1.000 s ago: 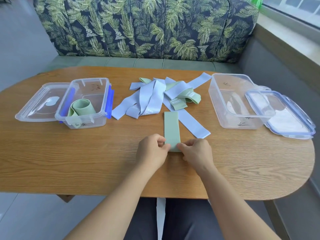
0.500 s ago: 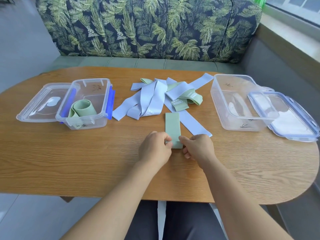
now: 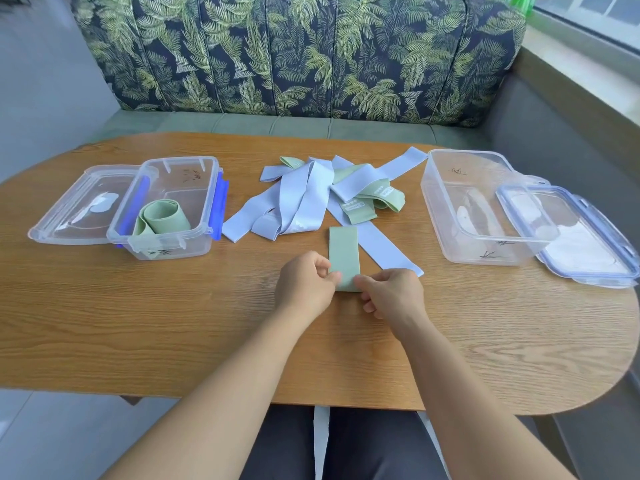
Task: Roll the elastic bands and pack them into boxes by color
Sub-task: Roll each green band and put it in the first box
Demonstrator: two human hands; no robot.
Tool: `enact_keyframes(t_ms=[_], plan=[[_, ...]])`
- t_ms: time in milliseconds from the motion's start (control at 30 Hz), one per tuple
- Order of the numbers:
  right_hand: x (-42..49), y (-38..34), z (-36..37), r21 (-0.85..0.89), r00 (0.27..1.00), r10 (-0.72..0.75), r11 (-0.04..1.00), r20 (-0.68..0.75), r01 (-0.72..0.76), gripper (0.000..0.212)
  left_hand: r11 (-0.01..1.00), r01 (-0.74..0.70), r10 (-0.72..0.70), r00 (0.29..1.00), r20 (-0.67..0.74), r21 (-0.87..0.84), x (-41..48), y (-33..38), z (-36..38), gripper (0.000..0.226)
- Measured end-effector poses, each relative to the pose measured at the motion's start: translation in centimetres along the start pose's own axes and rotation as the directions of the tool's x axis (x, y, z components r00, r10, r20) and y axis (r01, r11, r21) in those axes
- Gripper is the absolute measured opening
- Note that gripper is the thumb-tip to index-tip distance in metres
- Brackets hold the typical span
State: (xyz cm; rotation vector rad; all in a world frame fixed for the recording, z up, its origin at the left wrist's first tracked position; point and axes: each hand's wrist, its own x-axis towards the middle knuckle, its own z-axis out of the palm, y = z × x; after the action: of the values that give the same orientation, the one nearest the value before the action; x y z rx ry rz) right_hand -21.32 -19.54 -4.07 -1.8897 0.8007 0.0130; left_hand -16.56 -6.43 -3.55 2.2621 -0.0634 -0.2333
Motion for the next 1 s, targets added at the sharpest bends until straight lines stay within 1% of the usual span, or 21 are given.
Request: enact_keyframes(t_ms=[100, 233, 333, 433, 600, 833, 1000], plan=[[0.6, -0.2, 0.0, 0.003, 1.000, 0.018, 1.000, -0.001, -0.018, 0.023, 0.995, 0.052, -0.056, 0.997, -0.043, -0.088, -0.5, -0.4, 0.1, 0.029], [1.0, -0.5, 0.1, 0.008, 1.000, 0.028, 1.000, -0.008, -0.028, 0.028, 0.991, 0.074, -0.080, 0.995, -0.055, -0.116, -0.9, -0.7, 0.3, 0.029], [1.1, -0.7, 0.2, 0.020, 0.999, 0.033, 0.999, -0.008, -0.033, 0.028, 0.994, 0.066, -0.073, 0.994, -0.077, -0.093, -0.8, -0.3, 0.5, 0.020], [0.9, -0.5, 0.3, 0.039, 1.000, 0.026, 0.999, -0.005, -0.026, 0.028, 0.995, 0.065, -0.072, 0.993, -0.096, -0.076, -0.7, -0.3, 0.6, 0.016], [-0.8, 0.3, 0.2, 0.062, 1.000, 0.015, 0.998, 0.007, -0.016, 0.029, 0.997, 0.059, -0.064, 0.994, -0.092, -0.057, -2.1, -0.9, 0.3, 0.016], [-4.4, 1.8, -0.5, 0.037, 1.000, 0.012, 0.999, 0.006, -0.012, 0.029, 0.999, 0.050, -0.051, 0.997, -0.054, -0.020, -5.9, -1.7, 0.1, 0.016], [-5.9, 2.7, -0.7, 0.010, 1.000, 0.012, 1.000, 0.003, -0.012, 0.029, 0.999, 0.043, -0.043, 0.997, -0.065, -0.009, -7.9, -2.1, 0.2, 0.016]])
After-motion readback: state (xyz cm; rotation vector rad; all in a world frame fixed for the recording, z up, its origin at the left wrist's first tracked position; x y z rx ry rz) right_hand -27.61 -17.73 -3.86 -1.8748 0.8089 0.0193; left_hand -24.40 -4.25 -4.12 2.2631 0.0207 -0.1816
